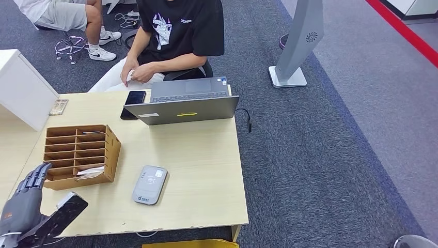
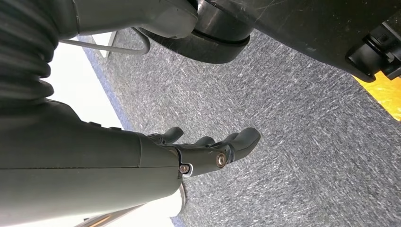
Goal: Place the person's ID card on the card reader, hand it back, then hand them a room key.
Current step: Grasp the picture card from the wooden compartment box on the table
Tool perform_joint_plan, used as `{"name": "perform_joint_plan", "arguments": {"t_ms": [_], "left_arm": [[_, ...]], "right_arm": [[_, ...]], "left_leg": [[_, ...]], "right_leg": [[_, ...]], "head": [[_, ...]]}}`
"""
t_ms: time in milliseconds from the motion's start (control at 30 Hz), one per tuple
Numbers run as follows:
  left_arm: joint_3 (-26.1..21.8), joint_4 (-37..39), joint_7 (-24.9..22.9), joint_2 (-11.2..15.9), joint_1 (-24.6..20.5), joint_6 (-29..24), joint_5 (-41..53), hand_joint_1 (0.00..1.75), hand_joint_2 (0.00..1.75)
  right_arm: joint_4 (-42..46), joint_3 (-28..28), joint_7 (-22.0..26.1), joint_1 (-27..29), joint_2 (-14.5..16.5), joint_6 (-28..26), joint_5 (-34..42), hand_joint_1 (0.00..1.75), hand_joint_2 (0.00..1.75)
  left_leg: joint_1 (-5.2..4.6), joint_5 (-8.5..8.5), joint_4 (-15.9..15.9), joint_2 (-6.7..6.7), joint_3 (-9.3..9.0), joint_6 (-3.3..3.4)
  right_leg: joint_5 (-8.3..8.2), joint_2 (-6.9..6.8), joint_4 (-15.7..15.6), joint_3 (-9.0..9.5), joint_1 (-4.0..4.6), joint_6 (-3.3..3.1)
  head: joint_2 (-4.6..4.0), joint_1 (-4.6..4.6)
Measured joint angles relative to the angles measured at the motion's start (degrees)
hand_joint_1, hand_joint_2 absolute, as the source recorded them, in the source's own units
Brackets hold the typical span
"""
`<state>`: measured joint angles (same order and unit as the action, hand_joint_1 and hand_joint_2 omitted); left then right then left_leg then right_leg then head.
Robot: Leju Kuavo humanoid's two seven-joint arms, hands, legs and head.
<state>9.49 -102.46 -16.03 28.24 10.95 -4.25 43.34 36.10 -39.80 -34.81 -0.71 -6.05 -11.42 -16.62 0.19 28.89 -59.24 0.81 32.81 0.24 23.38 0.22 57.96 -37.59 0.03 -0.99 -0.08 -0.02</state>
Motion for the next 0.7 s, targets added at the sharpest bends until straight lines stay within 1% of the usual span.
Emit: {"name": "perform_joint_plan", "arguments": {"t_ms": [133,233,533,700], "left_arm": [[-0.71,1.86,0.49,-1.79,-1.08,-1.23,2.4,0.0,1.75],[-0.87,3.35,0.89,-2.83,-2.39,-1.07,3.17,0.0,1.75],[-0.97,6.8,2.91,-4.72,-6.79,1.38,4.84,0.0,1.75],[-0.9,8.19,3.1,-5.66,-8.53,1.72,5.03,0.0,1.75]], "right_arm": [[0.43,0.0,-0.63,0.09,0.0,-0.01,0.18,0.0,1.75],[0.98,0.0,-1.32,0.23,0.0,0.0,0.21,0.0,1.75],[2.49,0.0,-2.18,0.86,0.0,0.0,0.69,0.0,1.75],[2.98,0.01,-2.21,1.13,-0.01,0.0,0.9,0.0,1.75]], "left_leg": [[0.0,0.0,0.0,-0.02,0.0,0.0],[0.0,0.0,0.0,-0.02,0.0,0.0],[0.0,0.0,0.0,-0.03,-0.01,0.0],[0.0,0.0,-0.01,-0.01,-0.02,0.0]], "right_leg": [[0.0,-0.01,0.0,0.0,0.0,0.0],[0.0,-0.01,0.0,0.0,0.0,0.0],[-0.01,-0.01,0.0,0.0,0.0,0.0],[-0.01,0.01,0.0,0.0,0.0,-0.01]], "head": [[0.0,0.0],[0.0,0.01],[0.01,0.0],[0.0,0.01]]}}
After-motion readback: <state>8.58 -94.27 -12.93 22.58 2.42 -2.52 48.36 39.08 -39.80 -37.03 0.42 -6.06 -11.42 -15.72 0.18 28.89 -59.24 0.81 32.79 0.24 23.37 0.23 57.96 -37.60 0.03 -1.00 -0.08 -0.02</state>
